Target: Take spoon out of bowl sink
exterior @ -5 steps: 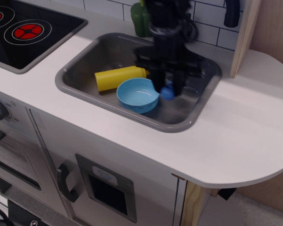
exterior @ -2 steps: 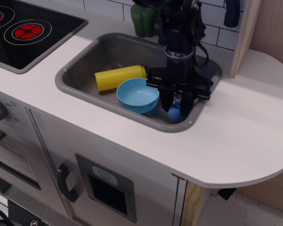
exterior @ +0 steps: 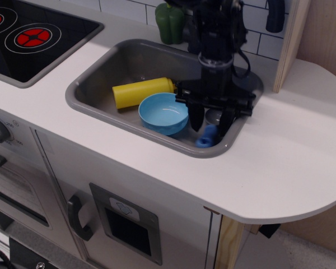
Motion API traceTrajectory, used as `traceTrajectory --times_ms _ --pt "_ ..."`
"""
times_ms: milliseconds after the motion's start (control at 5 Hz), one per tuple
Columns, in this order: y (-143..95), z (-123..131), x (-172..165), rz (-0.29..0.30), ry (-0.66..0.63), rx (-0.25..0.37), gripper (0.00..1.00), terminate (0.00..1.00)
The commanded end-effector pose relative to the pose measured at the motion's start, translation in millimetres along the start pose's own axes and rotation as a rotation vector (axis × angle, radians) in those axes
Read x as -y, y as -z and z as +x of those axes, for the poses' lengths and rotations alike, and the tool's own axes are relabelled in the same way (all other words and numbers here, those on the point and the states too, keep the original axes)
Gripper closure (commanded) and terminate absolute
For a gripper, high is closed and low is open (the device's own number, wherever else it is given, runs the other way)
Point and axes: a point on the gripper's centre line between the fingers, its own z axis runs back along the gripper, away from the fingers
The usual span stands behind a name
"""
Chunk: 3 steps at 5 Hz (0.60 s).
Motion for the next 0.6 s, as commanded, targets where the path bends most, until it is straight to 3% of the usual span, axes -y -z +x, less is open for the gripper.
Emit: traceTrajectory --times_ms 0,400 --pt "-50 14 -2 -0.076 -0.027 0.07 0.0 0.0" --pt "-92 19 -14 -0.145 -0.079 0.195 0.0 0.0"
